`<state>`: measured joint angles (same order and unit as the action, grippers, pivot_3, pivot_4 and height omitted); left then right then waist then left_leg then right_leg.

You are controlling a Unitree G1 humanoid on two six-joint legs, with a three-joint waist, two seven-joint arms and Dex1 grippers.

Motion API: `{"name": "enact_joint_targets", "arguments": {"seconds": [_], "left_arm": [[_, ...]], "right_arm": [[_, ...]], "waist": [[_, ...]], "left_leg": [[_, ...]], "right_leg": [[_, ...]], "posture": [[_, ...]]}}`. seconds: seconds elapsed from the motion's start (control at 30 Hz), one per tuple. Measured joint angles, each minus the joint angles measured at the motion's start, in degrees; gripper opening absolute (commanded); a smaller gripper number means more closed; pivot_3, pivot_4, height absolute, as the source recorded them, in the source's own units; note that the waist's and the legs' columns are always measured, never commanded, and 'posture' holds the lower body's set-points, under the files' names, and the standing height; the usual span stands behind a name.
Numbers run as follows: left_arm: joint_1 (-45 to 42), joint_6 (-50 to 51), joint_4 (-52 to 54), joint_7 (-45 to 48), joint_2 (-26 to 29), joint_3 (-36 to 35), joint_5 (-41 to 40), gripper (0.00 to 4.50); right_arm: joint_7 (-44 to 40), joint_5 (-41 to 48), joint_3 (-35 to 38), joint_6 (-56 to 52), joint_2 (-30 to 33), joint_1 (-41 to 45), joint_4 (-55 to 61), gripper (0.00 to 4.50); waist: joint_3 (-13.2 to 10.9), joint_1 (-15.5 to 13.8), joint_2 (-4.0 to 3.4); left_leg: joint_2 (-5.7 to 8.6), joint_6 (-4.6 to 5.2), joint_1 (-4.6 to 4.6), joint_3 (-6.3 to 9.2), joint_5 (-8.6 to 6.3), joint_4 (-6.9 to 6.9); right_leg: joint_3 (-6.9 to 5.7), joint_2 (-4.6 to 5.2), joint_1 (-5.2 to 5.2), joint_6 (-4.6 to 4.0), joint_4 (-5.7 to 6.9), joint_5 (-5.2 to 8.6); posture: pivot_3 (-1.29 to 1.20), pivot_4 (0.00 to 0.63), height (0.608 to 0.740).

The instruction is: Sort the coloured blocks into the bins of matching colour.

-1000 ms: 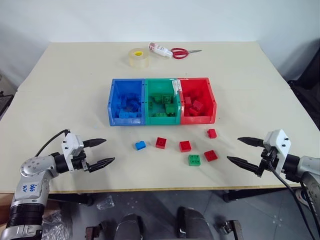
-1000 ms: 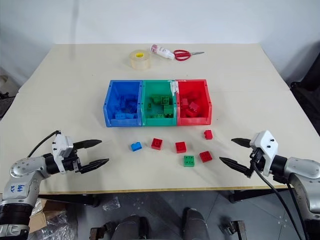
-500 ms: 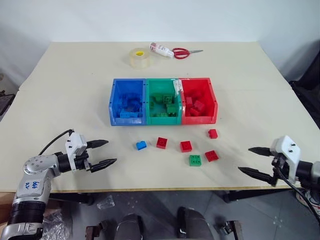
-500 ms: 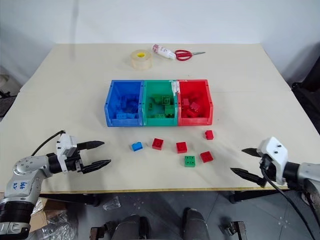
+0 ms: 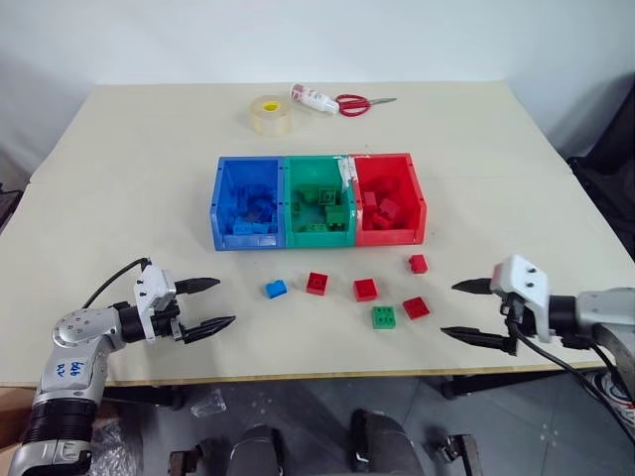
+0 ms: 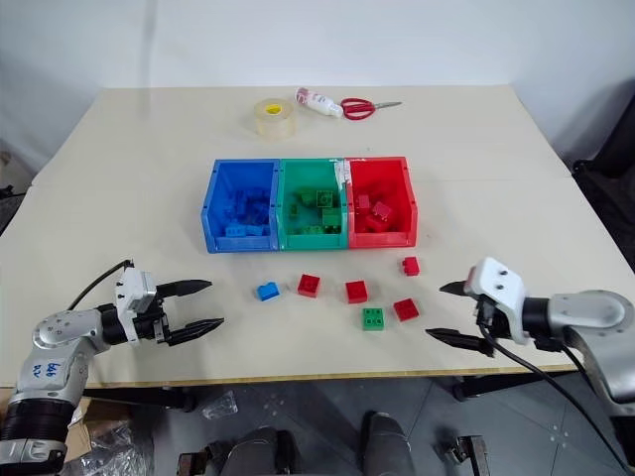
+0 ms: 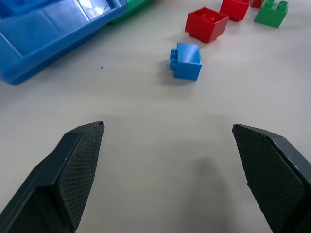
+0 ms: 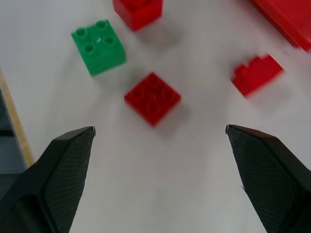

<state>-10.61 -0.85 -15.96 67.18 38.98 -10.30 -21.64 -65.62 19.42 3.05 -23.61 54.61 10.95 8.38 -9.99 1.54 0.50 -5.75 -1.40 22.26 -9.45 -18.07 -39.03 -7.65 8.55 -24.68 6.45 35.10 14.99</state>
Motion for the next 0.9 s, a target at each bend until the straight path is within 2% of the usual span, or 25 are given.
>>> {"name": "enact_joint_targets", "arguments": {"seconds": [0.17,0.2,0.27,0.5,0.77,0.9], "left_arm": [[2.03,-0.68,1.94,-0.50,-0.17,-0.37,-0.18,4.49],[2.53,-0.79,2.21,-0.79,-0.25,-0.44,-0.25,4.50],[3.29,-0.85,2.78,-1.28,-0.48,-0.52,-0.43,4.50],[6.28,-0.80,6.55,-3.22,-1.11,-0.75,-1.01,4.50],[6.76,-0.80,6.67,-3.98,-1.91,-0.87,-1.39,4.50],[6.31,-0.85,6.57,-3.93,-2.03,-0.85,-1.39,4.50]], "right_arm": [[-1.70,-4.24,-7.88,1.74,-2.77,7.81,-7.02,4.50],[-2.14,-4.93,-9.04,2.53,-3.53,8.86,-8.42,4.32],[-2.79,-5.52,-10.01,3.72,-4.32,9.77,-9.98,3.89],[-4.05,-6.76,-11.18,5.43,-5.24,11.12,-11.24,1.47],[-3.38,-5.10,-9.17,3.36,-5.24,10.59,-8.23,1.40],[-1.93,-3.57,-6.87,1.92,-5.57,14.55,-7.69,1.40]], "waist": [[0.00,-0.07,0.00],[0.00,-0.04,0.00],[0.00,-0.04,0.00],[0.00,0.03,0.00],[0.00,-0.01,0.00],[0.00,0.03,0.00]], "left_leg": [[0.00,0.01,0.04,-0.03,-0.01,-0.01],[0.00,0.01,0.03,-0.03,-0.01,-0.01],[0.00,0.01,0.03,-0.03,-0.01,-0.01],[-0.03,0.00,0.02,-0.04,-0.01,-0.01],[-0.03,0.00,0.02,-0.04,-0.02,-0.02],[-0.03,-0.01,0.02,-0.06,-0.01,-0.02]], "right_leg": [[0.00,0.00,-0.01,0.01,0.02,-0.01],[0.00,0.00,-0.01,0.01,0.03,-0.01],[0.00,0.00,-0.01,0.01,0.06,-0.01],[0.00,0.00,-0.01,0.01,0.08,-0.01],[0.01,-0.01,-0.03,0.01,0.08,-0.01],[0.02,0.00,-0.05,0.01,0.08,-0.01]], "posture": [[0.00,0.150,0.740],[0.00,0.150,0.740],[0.00,0.150,0.740],[0.00,0.150,0.740],[0.00,0.150,0.740],[0.00,0.150,0.740]]}}
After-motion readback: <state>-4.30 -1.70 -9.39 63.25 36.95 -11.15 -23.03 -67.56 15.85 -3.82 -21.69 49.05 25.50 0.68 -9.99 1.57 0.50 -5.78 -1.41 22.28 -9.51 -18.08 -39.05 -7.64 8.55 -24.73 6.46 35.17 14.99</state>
